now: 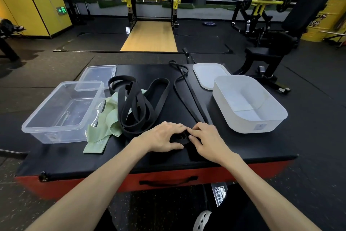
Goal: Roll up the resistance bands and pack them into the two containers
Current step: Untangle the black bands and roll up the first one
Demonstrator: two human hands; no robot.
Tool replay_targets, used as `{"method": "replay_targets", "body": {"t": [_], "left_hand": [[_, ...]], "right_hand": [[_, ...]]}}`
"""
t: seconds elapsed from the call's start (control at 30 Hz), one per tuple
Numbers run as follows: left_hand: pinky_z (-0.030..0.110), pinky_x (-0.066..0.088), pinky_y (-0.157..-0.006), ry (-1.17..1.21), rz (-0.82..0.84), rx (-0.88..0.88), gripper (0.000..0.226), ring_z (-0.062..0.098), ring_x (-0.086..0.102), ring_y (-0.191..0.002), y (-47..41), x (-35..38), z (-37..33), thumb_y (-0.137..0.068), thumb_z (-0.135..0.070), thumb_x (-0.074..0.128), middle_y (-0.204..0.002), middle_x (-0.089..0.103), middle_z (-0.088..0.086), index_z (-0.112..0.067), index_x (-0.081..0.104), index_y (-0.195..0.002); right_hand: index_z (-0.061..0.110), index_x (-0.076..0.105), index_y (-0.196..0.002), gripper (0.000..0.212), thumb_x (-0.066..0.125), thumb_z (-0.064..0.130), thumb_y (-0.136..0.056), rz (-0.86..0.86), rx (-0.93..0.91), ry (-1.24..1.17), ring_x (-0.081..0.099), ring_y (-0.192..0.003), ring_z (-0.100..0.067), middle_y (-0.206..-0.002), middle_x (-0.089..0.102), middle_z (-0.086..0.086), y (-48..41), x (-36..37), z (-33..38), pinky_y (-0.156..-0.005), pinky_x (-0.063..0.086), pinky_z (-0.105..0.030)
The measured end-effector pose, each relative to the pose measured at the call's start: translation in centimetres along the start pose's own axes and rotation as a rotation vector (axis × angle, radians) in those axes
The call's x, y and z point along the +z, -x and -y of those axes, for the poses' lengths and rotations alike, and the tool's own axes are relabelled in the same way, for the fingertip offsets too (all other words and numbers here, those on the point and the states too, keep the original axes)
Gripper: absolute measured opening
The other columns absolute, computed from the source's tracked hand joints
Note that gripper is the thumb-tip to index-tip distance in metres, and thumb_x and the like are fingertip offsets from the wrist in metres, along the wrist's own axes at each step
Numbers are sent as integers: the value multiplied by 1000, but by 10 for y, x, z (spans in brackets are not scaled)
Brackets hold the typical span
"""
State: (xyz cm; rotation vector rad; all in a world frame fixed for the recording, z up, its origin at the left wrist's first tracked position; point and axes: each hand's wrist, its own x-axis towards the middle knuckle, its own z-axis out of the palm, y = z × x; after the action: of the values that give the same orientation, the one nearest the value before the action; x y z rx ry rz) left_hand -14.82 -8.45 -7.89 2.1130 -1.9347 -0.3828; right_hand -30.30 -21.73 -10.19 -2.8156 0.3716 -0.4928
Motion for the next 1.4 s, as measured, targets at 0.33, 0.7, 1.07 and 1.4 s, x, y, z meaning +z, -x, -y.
{"method": "replay_targets", "body": {"t": [0.33,0.7,1.07,1.4], "left_hand": [[26,33,-106,-115,-259,-152,61,14,36,-131,11,26,-10,-92,-55,49,-139,46,-5,-16,47,-139],[25,40,-100,-96,-335,-273,61,12,35,-130,10,32,-25,-93,-55,46,-137,46,-7,-15,46,-139],[26,42,-100,-95,-326,-309,61,13,33,-130,11,34,-29,-93,-55,46,-138,44,-7,-15,45,-139],[23,38,-100,-151,-354,-352,63,16,36,-128,9,37,-34,-94,-56,42,-139,44,-3,-14,43,-140]], "right_hand": [[18,63,-122,47,66,2,-78,-81,1,171,57,-87,-22,-94,57,0,-1,10,-4,-77,43,-40],[14,61,-117,32,64,17,-86,-58,19,309,58,-80,-25,-89,60,-3,-7,7,-2,-63,39,-36],[13,67,-99,20,69,7,-80,-195,-46,207,59,-87,-24,-93,61,-2,-3,15,-8,-67,44,-34],[7,72,-93,24,71,-4,-72,-185,-100,178,52,-67,-25,-76,58,-4,-7,16,-11,-61,47,-36]]}}
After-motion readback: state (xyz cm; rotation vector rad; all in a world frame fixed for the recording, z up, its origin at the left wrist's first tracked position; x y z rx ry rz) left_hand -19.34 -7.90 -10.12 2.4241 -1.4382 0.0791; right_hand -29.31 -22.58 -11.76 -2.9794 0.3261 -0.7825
